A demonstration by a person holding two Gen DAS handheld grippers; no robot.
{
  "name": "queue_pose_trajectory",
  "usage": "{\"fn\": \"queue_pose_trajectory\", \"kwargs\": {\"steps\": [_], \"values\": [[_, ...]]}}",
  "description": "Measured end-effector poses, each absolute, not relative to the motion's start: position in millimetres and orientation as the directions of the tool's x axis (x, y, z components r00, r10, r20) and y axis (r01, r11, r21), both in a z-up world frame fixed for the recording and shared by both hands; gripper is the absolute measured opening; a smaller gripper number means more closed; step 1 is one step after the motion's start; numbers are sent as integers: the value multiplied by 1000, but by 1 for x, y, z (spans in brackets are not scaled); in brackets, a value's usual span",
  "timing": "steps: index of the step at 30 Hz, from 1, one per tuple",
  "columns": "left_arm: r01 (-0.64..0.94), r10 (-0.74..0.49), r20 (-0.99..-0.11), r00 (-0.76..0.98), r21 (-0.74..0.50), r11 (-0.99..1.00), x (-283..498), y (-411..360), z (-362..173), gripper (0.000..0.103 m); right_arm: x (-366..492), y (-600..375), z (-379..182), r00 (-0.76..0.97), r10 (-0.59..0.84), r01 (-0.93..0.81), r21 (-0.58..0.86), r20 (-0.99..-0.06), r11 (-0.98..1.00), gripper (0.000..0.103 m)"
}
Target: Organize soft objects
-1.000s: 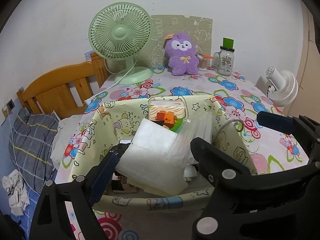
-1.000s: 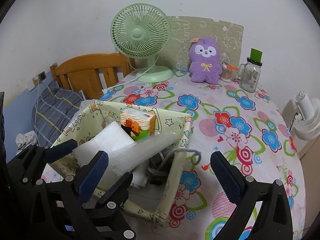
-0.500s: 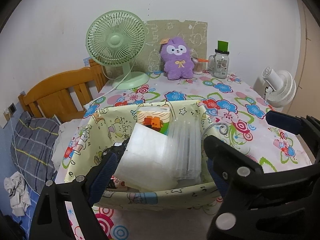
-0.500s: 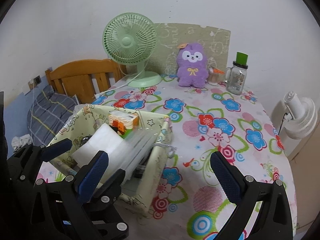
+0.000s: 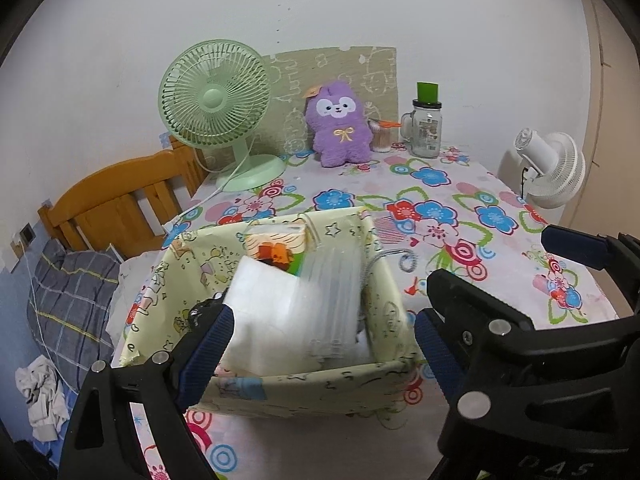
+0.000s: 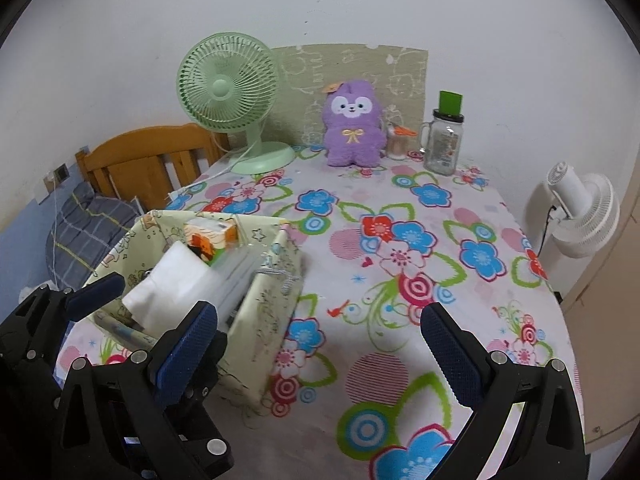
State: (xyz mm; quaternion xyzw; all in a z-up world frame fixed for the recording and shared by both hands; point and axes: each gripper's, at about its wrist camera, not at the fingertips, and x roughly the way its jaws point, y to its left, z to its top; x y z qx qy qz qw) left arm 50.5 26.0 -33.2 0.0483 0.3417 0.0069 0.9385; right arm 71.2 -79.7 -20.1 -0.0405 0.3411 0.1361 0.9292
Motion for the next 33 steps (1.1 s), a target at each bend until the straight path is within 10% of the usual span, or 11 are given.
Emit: {"fn": "queue_pose_trajectory", "kwargs": {"steps": [33], "values": [[69, -14, -622, 783, 65, 995, 38, -25, -23, 93, 39, -156, -7, 811, 86, -131, -36, -579, 991, 103]]}}
